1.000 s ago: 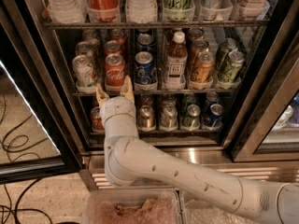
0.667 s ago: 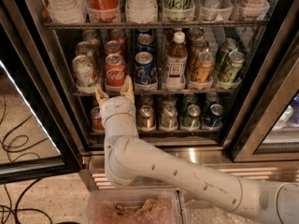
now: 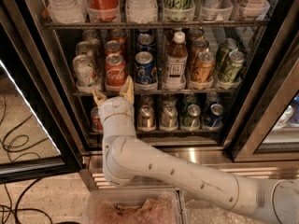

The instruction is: Pick coke can from middle shelf of fridge

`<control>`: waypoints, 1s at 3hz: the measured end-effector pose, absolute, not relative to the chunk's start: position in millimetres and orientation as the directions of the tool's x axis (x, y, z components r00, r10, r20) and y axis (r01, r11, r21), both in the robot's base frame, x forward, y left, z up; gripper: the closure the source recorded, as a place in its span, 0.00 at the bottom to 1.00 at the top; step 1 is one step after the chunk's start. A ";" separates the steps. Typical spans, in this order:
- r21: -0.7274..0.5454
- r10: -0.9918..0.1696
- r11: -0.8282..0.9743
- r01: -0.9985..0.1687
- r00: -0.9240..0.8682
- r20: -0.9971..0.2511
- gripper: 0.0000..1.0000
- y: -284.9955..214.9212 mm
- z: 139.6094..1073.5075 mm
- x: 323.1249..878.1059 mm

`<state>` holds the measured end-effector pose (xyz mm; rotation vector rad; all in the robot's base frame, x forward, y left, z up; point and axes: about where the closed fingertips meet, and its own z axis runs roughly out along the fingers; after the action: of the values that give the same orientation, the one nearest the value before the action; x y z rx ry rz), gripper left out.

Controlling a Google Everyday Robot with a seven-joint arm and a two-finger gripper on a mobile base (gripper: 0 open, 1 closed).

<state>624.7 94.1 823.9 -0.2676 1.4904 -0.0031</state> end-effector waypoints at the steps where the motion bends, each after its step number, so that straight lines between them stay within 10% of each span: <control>1: -0.193 -0.178 0.972 -0.134 0.122 -0.977 0.26 97.4 841.0 643.0; 3: -0.198 -0.180 0.974 -0.109 0.150 -0.972 0.28 99.6 852.7 653.3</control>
Offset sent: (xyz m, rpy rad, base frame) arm 0.0333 0.0080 0.0303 -0.0192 -0.0642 -0.0272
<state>653.3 99.6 852.7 -0.2423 1.4232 -0.0523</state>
